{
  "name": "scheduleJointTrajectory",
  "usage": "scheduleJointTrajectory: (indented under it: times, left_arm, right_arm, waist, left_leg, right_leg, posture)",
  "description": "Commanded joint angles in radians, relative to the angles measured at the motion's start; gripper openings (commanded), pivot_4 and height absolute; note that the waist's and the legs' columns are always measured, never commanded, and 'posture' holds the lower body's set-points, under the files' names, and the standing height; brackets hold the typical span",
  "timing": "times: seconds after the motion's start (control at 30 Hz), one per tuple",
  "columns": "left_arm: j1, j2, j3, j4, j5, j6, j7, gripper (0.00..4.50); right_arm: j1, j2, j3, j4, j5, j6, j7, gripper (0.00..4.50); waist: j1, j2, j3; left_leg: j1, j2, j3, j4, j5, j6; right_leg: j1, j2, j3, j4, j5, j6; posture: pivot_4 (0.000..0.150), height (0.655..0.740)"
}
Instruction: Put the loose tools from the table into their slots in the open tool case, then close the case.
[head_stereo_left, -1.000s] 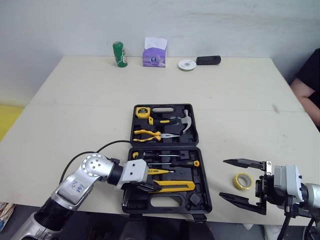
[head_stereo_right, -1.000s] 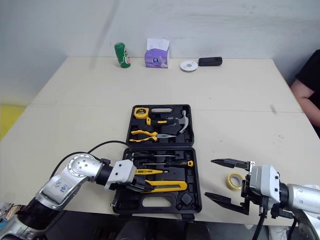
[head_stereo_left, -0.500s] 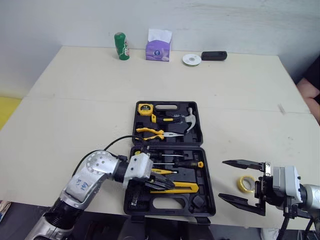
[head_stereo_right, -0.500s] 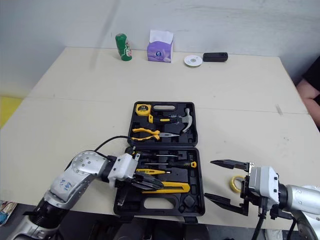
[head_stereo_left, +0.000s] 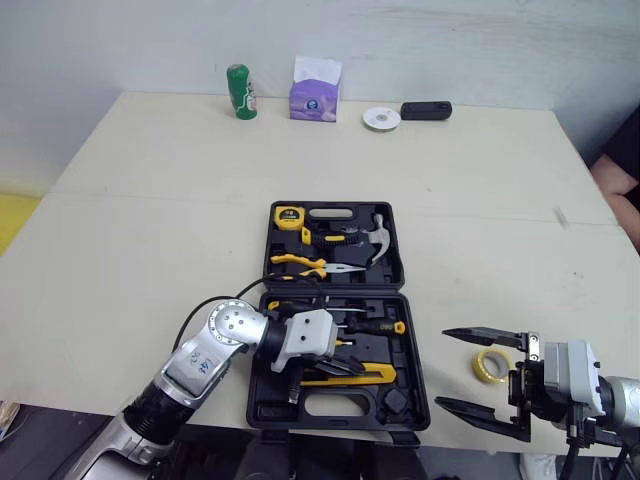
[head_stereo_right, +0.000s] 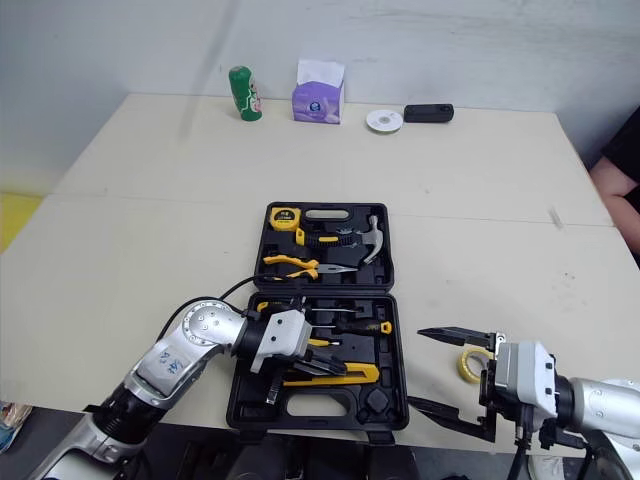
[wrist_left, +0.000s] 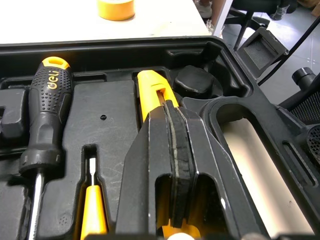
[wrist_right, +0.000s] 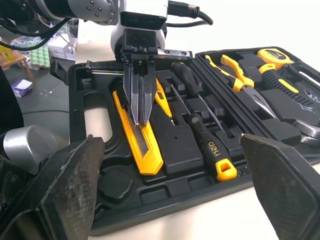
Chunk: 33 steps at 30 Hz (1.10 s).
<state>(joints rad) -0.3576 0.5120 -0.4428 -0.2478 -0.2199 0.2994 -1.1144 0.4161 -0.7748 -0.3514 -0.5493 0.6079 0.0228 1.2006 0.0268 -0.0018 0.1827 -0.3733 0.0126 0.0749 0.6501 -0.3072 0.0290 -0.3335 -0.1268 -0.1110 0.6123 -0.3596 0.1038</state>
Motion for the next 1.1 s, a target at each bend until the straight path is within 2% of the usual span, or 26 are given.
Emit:
scheduleJointTrajectory:
  times: [0.03, 0.33, 0.5, 0.73, 0.9, 1.1]
  left_arm:
    - [-0.006, 0.013, -0.021, 0.004, 0.032, 0.024, 0.002, 0.05]
    - [0.049, 0.184, -0.066, -0.012, 0.121, 0.124, -0.004, 0.05]
    - [0.072, 0.236, -0.064, -0.023, 0.127, 0.164, 0.022, 0.05]
    - [0.109, 0.237, -0.054, 0.013, 0.123, 0.189, 0.064, 0.05]
    - [0.15, 0.187, 0.029, -0.001, 0.027, 0.208, 0.092, 0.05]
    - [0.193, 0.224, 0.106, 0.014, 0.013, 0.169, 0.1, 0.05]
  right_arm:
    - [0.008, 0.001, -0.02, -0.038, 0.021, 0.0, -0.004, 4.5]
    - [0.011, 0.0, -0.021, -0.044, 0.024, 0.003, -0.015, 4.5]
    - [0.01, 0.004, -0.013, -0.046, 0.02, 0.0, -0.024, 4.5]
    - [0.004, 0.011, -0.004, -0.045, 0.016, -0.005, -0.035, 4.5]
    - [0.012, 0.014, -0.005, -0.049, 0.013, -0.007, -0.04, 4.5]
    - [0.027, 0.017, -0.012, -0.053, 0.011, -0.011, -0.044, 4.5]
  waist:
    - [0.0, 0.0, 0.0]
    - [-0.003, 0.001, -0.001]
    - [-0.001, 0.005, -0.004]
    - [-0.002, 0.011, -0.01]
    - [-0.001, 0.017, -0.015]
    - [-0.003, 0.017, -0.015]
  left_leg:
    - [0.0, 0.0, 0.0, 0.0, 0.0, 0.0]
    - [0.005, 0.001, -0.001, -0.002, 0.0, -0.001]
    - [0.008, 0.001, -0.002, -0.003, -0.002, 0.0]
    - [0.008, 0.001, -0.003, -0.003, -0.004, 0.004]
    - [0.008, 0.001, -0.004, -0.004, -0.005, 0.005]
    - [0.008, 0.001, -0.006, -0.005, -0.004, 0.005]
  right_leg:
    - [0.0, 0.0, 0.0, 0.0, 0.0, 0.0]
    - [0.005, 0.0, 0.0, -0.001, 0.0, 0.0]
    - [0.009, -0.001, 0.0, -0.004, 0.0, -0.001]
    - [0.009, -0.001, 0.0, -0.005, 0.0, -0.001]
    - [0.01, -0.002, 0.0, -0.005, 0.0, -0.002]
    - [0.009, -0.001, -0.002, -0.005, -0.001, -0.003]
  posture:
    - [0.15, 0.74]
    - [0.15, 0.74]
    - [0.15, 0.74]
    - [0.15, 0.74]
    - [0.15, 0.74]
    - [0.15, 0.74]
